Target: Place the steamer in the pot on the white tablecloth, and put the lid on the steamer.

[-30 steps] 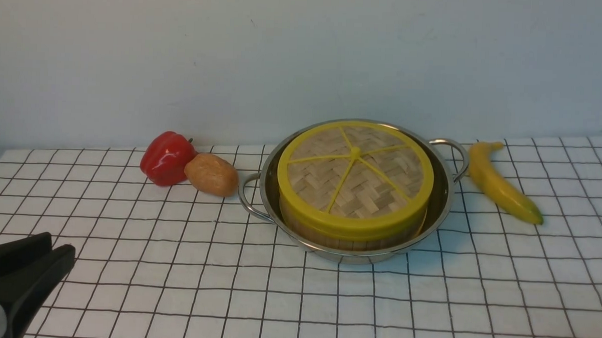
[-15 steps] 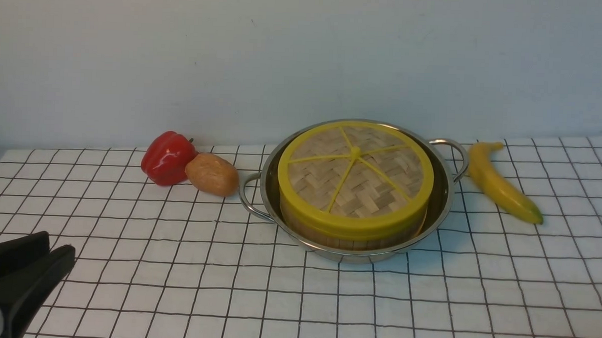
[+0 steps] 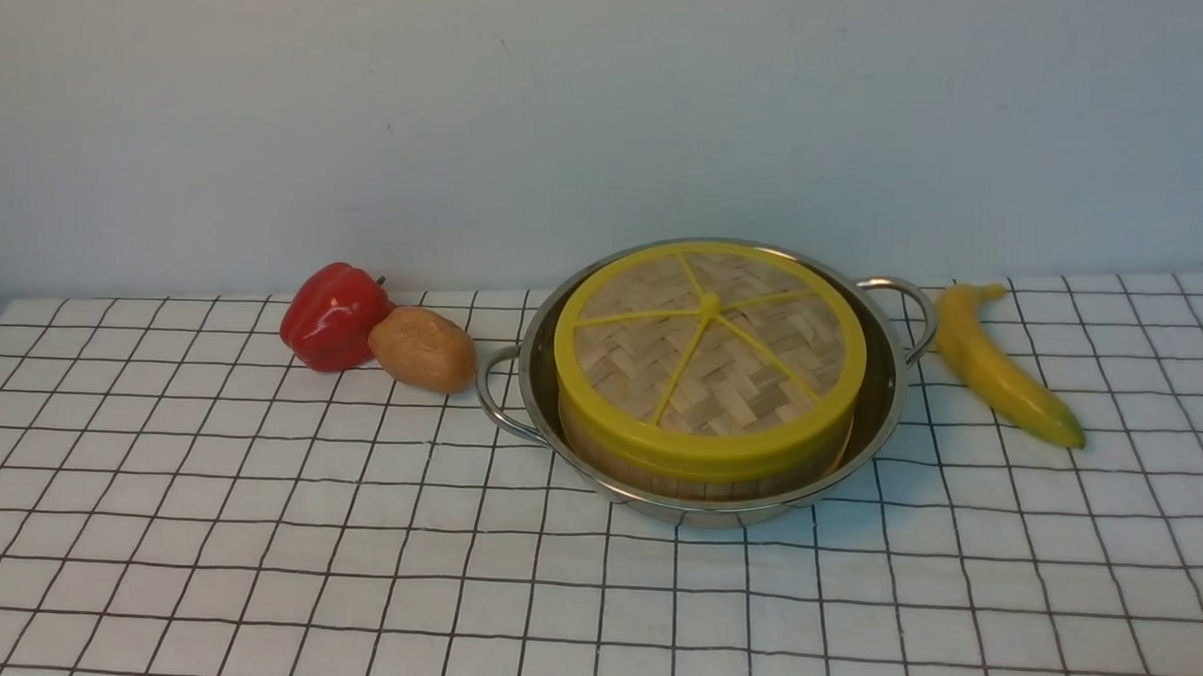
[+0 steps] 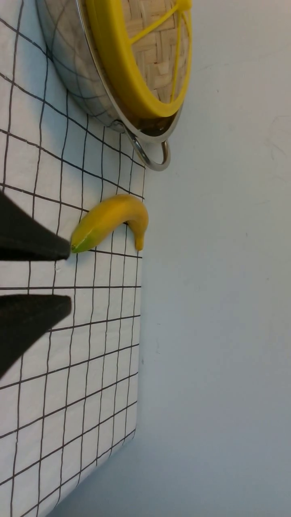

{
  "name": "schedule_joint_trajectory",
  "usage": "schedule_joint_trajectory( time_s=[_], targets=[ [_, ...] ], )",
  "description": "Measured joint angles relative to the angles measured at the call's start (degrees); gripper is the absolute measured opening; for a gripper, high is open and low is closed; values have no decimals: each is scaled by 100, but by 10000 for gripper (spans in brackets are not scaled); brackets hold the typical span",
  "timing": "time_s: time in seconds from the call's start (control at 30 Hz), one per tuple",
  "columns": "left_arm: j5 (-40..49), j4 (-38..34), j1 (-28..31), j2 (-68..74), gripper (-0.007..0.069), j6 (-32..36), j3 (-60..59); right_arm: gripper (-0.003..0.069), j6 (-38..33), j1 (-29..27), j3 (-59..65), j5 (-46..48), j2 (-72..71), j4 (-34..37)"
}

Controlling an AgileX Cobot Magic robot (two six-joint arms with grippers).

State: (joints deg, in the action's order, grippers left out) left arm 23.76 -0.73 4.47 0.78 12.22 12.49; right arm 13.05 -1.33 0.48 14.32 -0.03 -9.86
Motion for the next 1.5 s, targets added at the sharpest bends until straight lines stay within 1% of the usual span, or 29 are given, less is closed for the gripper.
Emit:
schedule_joint_trajectory(
  time_s=[0.03,0.17,0.27,0.4,1.07,1.5],
  targets=[
    [-216,-5,119,-57,202,0,-333,160,0,0,0,0,0,0],
    [-958,-17,202,-74,209,0,-1089,167,0,0,0,0,0,0],
    [-1268,-17,202,-80,211,6,-1281,173,0,0,0,0,-4,0],
    [-1447,-17,202,-80,211,6,-1287,178,0,0,0,0,-4,0],
    [-1460,-17,202,-80,242,6,-1288,213,0,0,0,0,-4,15],
    [-1466,-17,202,-80,243,6,-1288,238,5,0,0,0,-4,15]
  ],
)
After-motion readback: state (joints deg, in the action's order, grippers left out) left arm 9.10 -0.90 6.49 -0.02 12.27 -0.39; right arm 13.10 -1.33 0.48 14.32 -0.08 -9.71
